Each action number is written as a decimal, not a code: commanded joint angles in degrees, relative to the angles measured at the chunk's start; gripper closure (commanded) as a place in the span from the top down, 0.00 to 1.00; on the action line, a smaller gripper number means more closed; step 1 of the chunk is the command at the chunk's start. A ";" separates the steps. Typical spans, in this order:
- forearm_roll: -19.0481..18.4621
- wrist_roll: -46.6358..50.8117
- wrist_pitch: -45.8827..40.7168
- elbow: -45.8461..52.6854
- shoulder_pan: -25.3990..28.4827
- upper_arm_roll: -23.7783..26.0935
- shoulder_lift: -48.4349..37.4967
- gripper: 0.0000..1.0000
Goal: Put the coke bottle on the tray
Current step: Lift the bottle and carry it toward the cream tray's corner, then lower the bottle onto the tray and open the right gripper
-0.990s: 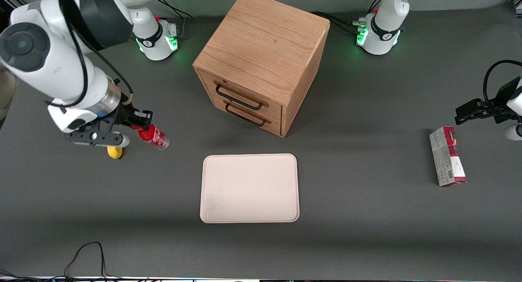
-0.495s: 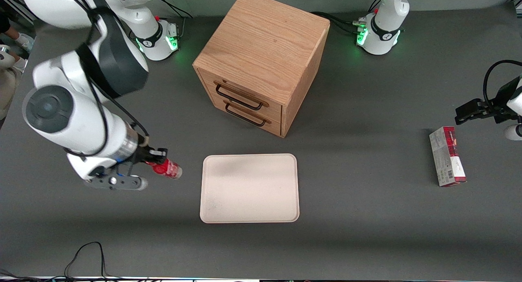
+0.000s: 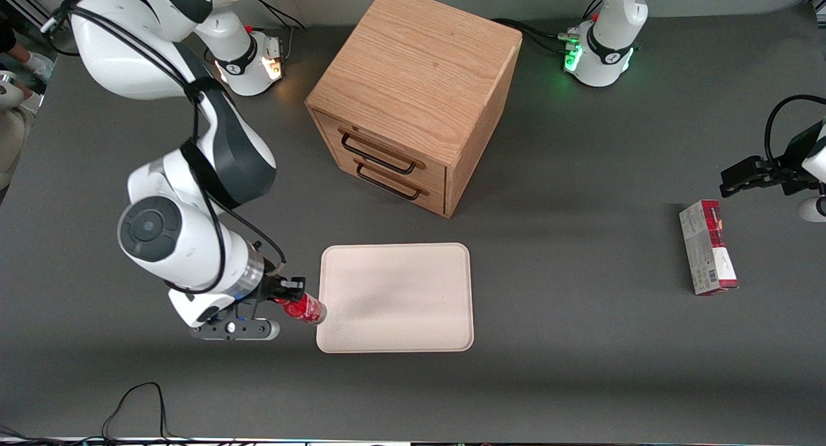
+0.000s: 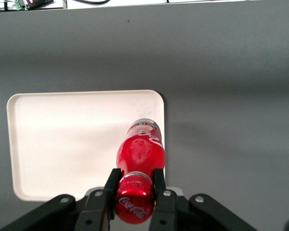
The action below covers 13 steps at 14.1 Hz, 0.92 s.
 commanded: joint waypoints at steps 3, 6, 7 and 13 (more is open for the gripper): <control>-3.10 -0.37 10.09 -7.26 0.49 -0.93 1.63 0.00; -3.01 -3.18 11.77 -9.30 0.58 -2.52 2.25 0.00; -2.92 -3.27 12.21 -9.39 0.66 -2.79 2.43 0.00; -3.01 -0.12 19.05 -12.72 0.93 -2.88 2.69 1.00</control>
